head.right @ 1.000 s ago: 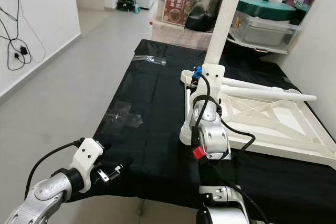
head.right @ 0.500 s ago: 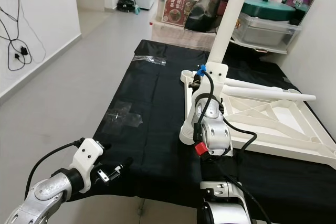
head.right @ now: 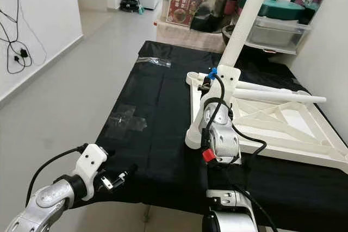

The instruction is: Building children table

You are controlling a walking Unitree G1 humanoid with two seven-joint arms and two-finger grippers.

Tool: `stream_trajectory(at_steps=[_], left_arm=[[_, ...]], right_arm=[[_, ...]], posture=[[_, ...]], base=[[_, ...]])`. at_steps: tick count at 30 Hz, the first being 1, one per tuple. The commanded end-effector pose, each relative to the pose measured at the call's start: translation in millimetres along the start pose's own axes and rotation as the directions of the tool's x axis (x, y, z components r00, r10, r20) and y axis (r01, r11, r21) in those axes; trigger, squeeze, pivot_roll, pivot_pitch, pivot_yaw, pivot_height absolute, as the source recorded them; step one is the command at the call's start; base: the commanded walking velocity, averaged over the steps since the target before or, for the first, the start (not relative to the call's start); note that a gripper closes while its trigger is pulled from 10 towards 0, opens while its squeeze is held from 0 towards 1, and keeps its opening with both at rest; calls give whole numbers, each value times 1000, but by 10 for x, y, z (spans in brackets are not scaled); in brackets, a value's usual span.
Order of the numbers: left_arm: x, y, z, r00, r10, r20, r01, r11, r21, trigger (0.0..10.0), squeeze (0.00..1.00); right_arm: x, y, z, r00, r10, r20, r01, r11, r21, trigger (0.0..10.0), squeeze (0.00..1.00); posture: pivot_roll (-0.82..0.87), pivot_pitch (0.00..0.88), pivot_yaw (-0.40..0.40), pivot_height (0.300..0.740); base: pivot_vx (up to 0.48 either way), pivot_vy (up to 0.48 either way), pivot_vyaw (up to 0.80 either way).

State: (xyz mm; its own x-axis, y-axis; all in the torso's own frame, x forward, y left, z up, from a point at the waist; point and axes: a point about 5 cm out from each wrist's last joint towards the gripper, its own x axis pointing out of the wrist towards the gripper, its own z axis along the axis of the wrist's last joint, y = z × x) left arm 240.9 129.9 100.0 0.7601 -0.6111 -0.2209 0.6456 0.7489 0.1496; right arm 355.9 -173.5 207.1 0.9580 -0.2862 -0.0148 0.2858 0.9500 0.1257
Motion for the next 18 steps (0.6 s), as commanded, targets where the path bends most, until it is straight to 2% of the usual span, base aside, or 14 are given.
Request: stream_trajectory(at_steps=[1, 13, 18], left_arm=[[17, -5, -8, 1000, -12, -4, 12, 1000, 13, 10000, 0], [22, -5, -15, 1000, -13, -6, 14, 1000, 15, 10000, 0], [28, -7, -13, 1000, -17, -6, 17, 1000, 17, 10000, 0]], right_arm=[[-10, -138, -273, 992, -63, -109, 61, 998, -24, 10000, 0], [-13, -119, -207, 996, -56, -76, 54, 998, -28, 10000, 0], [-11, -101, -97, 998, -48, -31, 47, 999, -27, 10000, 0]], posture=[[40, 0, -112, 740], [38, 0, -111, 740], [39, 0, -111, 740]], base=[[0, 0, 0], [0, 0, 0], [0, 0, 0]])
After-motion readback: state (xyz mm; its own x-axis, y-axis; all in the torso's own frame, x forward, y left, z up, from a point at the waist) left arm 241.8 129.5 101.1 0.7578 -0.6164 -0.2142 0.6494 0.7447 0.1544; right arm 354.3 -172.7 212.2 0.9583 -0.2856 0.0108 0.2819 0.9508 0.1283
